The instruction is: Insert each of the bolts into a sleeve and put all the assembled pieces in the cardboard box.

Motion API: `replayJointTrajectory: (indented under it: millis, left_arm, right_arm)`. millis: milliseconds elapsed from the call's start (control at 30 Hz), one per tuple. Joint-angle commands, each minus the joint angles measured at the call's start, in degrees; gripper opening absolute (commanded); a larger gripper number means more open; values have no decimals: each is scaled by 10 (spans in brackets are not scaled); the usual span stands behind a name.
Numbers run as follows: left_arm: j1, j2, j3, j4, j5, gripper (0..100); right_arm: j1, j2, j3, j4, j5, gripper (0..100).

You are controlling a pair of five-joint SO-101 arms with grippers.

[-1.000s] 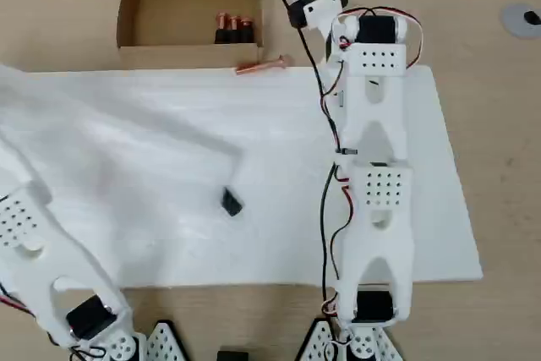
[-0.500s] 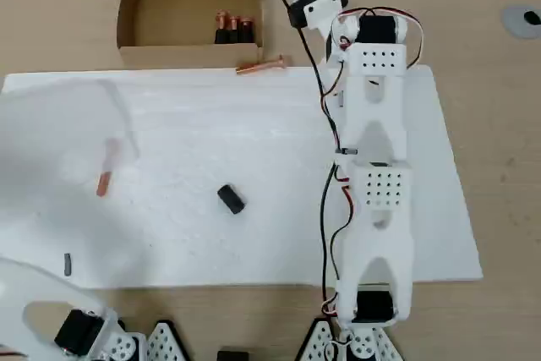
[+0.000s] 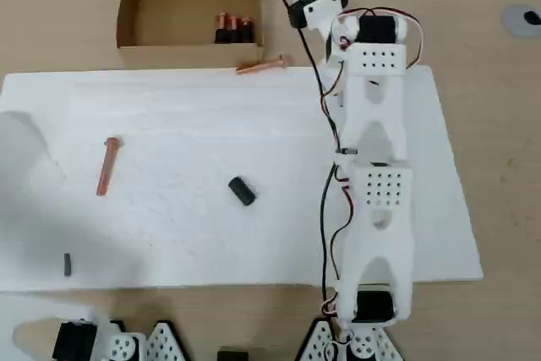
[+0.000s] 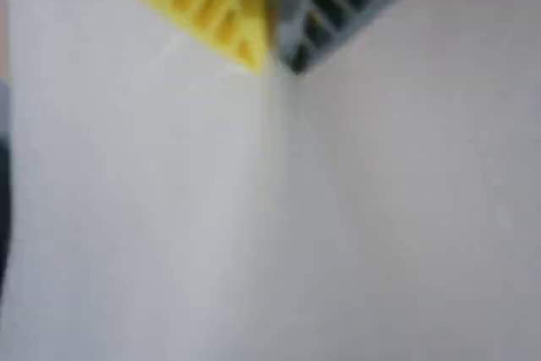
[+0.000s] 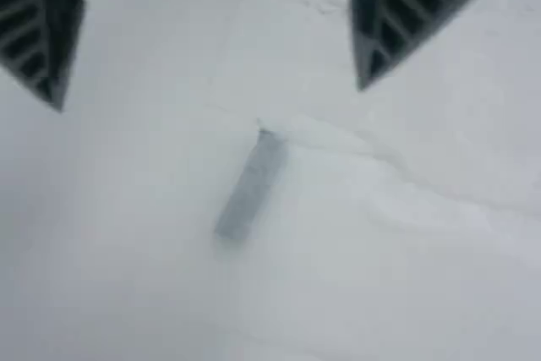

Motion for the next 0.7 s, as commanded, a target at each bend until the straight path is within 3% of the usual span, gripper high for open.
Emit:
replayJointTrajectory:
  millis: [0, 100, 233, 333, 500, 667]
  left_arm:
    - [30, -30, -23, 37, -27, 7]
    - [90, -29, -22, 78, -56, 62]
    - [162, -12, -24, 94, -38, 167]
    - [203, 4, -26, 98, -50, 183]
    - [255, 14, -26, 98, -156, 182]
    - [261, 5, -27, 95, -163, 184]
  right_arm:
    - [-8, -58, 1, 6, -1, 260]
    - [-9, -58, 1, 6, -1, 260]
    - [-9, -58, 1, 6, -1, 260]
    - [-8, -58, 1, 6, 0, 260]
    - [-5, -58, 1, 6, 0, 260]
    - [-5, -58, 1, 6, 0, 260]
